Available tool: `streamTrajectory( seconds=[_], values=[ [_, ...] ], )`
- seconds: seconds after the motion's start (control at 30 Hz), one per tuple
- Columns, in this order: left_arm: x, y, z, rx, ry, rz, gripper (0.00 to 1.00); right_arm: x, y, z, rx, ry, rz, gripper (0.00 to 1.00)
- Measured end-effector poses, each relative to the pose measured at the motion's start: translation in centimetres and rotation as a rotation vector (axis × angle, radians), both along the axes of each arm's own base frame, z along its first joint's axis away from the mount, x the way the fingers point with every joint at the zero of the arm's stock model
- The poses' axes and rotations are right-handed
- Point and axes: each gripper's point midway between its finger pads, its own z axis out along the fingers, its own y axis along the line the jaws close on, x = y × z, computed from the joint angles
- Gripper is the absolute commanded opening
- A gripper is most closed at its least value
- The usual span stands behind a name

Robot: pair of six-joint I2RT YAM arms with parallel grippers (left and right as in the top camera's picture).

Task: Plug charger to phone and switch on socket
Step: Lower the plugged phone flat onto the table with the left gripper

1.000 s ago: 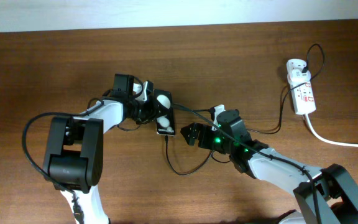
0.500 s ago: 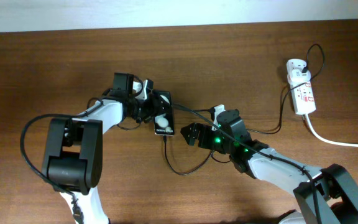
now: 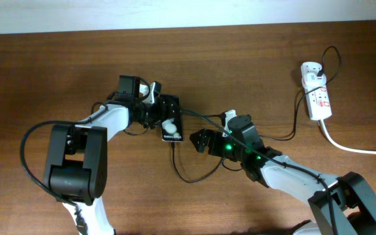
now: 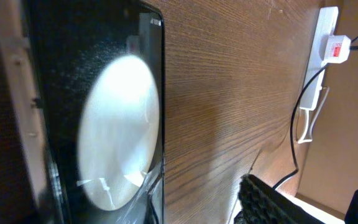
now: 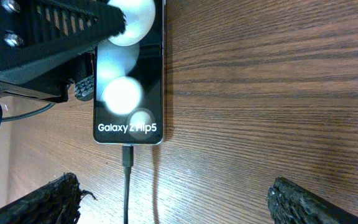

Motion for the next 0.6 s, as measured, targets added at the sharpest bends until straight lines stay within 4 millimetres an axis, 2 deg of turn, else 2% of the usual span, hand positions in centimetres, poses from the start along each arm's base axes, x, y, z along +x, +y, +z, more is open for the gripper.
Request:
streamTrajectory(
  seconds=[0.1,0.13,0.17,0.27,0.6],
  values=[
    [0.07,0.07,0.14,0.010,-0.003,0.004,0.79,0.00,0.00,0.00,0.000,0.000,0.000,0.99],
    [0.08,0.11,0.14,0.016,-0.003,0.006,0.82,0.00,0.00,0.00,0.000,0.000,0.000,0.99],
    [0.12,0.09,0.23,0.017,-0.006,0.006,0.91,-0.01,0.01,-0.01,0.000,0.001,0.000,0.99],
    [0.28,0.01,0.73,0.017,-0.018,0.005,1.00,0.00,0.00,0.00,0.000,0.000,0.000,0.99],
    [0.35,0.00,0.94,0.017,-0.021,0.005,0.99,-0.01,0.00,-0.01,0.000,0.000,0.000,0.99]
  ],
)
